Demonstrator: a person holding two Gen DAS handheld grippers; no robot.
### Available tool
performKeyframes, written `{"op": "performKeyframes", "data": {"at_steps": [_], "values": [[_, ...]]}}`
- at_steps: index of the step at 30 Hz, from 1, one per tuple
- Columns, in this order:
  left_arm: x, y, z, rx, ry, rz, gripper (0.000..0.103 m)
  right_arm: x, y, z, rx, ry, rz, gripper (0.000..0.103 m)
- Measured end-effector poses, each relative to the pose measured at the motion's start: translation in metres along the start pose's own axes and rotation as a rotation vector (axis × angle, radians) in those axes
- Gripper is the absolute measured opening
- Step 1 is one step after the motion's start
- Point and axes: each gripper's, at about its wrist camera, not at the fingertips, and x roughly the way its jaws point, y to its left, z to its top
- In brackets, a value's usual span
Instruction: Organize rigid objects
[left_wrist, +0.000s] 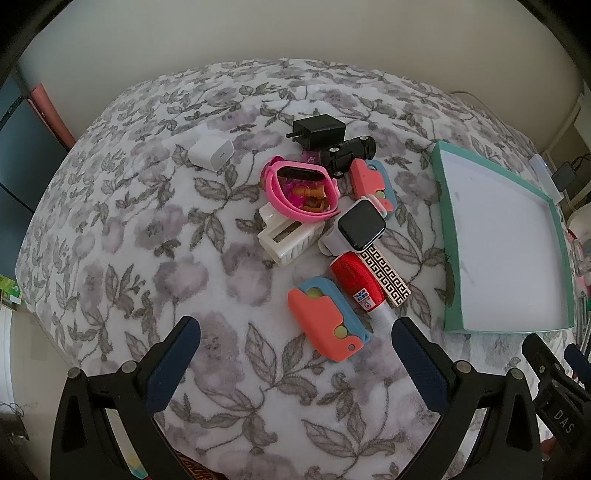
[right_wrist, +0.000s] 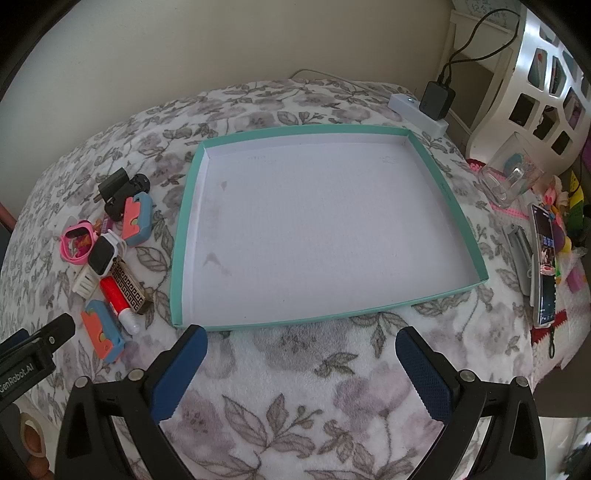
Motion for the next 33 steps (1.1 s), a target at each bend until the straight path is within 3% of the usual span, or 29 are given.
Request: {"op": "performKeyframes", "data": {"at_steps": [33], "values": [[0.0028, 0.0008, -0.0015, 0.008, 0.016, 0.018, 0.103, 0.0003, 0.0017, -0.0009, -0.008, 0.002, -0.004, 0.103]]}}
